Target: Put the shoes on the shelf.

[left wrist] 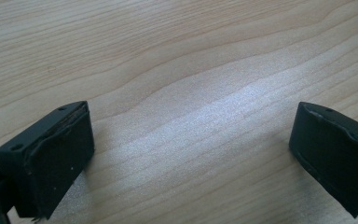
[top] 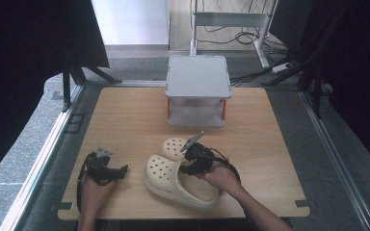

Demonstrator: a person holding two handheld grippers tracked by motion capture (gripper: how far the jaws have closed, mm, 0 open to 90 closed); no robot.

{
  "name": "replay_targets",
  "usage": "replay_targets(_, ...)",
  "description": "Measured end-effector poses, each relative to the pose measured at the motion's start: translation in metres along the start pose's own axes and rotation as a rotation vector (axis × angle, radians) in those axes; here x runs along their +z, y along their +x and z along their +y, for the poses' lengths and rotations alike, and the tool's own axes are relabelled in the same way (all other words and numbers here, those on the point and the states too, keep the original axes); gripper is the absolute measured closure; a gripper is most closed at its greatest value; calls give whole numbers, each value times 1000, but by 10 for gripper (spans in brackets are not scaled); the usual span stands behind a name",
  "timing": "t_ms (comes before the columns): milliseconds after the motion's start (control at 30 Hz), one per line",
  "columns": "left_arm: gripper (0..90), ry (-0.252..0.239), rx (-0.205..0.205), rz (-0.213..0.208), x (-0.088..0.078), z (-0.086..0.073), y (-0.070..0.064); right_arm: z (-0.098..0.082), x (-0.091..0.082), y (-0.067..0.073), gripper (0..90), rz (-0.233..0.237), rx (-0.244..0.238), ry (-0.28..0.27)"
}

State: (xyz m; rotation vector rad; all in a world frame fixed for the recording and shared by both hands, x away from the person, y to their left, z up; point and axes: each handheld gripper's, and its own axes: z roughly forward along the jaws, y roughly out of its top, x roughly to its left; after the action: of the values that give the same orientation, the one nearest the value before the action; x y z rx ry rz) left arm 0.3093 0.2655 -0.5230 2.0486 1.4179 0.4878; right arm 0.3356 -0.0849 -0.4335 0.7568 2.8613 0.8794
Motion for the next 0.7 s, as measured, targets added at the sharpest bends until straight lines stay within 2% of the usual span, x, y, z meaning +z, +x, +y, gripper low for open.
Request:
replay_targets(367, 0, -5, -1, 3, 0, 0, 0, 4, -43, -21, 667, -60, 132, -54)
replay_targets(700, 0, -3, -1, 1, 0, 0, 0, 16, -79, -36, 666, -134, 179, -81)
